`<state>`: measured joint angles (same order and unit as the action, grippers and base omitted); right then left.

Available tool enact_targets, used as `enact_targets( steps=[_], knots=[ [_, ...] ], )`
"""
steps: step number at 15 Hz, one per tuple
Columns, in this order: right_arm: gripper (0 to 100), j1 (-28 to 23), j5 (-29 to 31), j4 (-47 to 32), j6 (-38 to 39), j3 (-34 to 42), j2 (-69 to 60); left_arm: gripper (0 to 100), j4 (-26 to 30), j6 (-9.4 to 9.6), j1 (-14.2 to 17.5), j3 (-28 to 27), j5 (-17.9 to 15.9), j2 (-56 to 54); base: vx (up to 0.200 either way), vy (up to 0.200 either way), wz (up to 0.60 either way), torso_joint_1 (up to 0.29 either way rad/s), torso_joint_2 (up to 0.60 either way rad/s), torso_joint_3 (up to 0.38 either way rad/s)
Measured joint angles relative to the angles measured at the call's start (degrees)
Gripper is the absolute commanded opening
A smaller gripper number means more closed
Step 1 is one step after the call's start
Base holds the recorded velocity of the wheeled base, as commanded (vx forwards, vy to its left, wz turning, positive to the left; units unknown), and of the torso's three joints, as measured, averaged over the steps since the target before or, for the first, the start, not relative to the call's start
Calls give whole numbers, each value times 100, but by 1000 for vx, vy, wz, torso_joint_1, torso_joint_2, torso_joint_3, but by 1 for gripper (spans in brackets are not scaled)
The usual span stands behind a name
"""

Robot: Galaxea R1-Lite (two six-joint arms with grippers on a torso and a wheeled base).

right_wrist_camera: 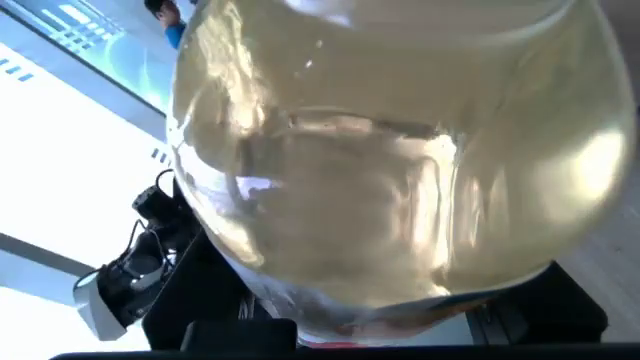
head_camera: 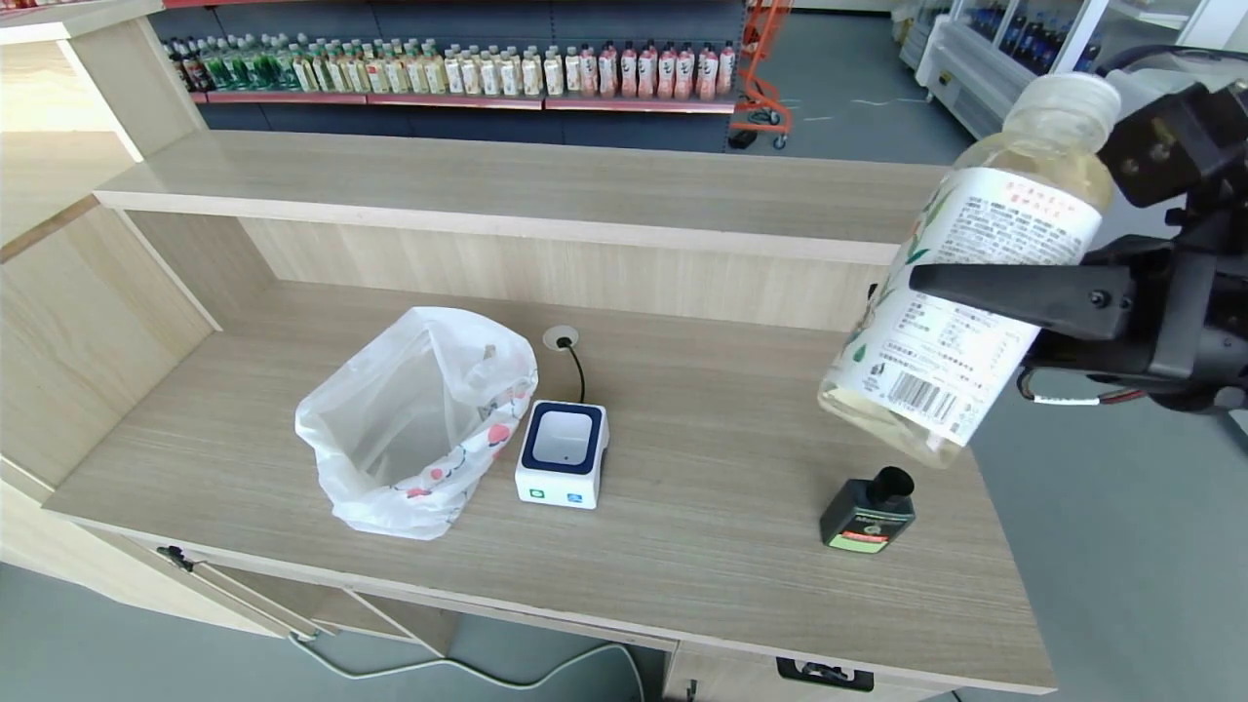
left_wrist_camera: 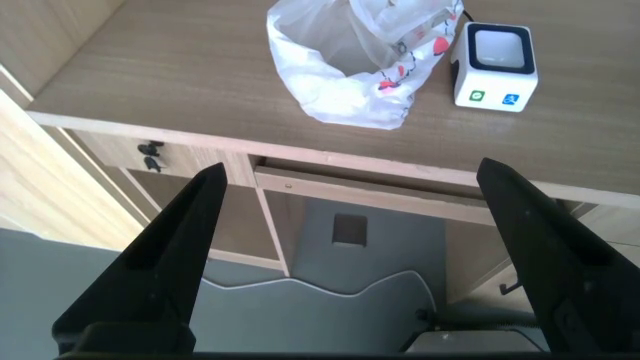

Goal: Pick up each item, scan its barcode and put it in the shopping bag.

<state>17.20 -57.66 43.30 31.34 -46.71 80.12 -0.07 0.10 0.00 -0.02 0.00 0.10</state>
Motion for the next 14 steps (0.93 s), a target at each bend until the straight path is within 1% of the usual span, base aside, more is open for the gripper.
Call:
enact_targets(
  steps=[2,4,8,10,13,14],
  knots=[
    [0,-102,-819,-26,434,291,-600,100,0,0,0,0,0,0,0,0,0,0,0,0],
    [0,-133,-1273,-44,769,438,-1036,100,0,0,0,0,0,0,0,0,0,0,0,0],
    [0,-138,-1621,-154,1215,662,-1692,100,0,0,0,-2,0,0,0,0,0,0,0,0],
    [0,-59,-1701,-165,1253,736,-1871,100,2,0,0,-2,0,0,0,0,0,0,0,0],
    [0,112,-1720,-241,1540,750,-2081,100,0,0,0,-2,0,0,0,0,0,0,0,0],
    [0,149,-1819,-244,1565,747,-2127,100,0,0,0,-2,0,0,0,0,0,0,0,0]
  ],
)
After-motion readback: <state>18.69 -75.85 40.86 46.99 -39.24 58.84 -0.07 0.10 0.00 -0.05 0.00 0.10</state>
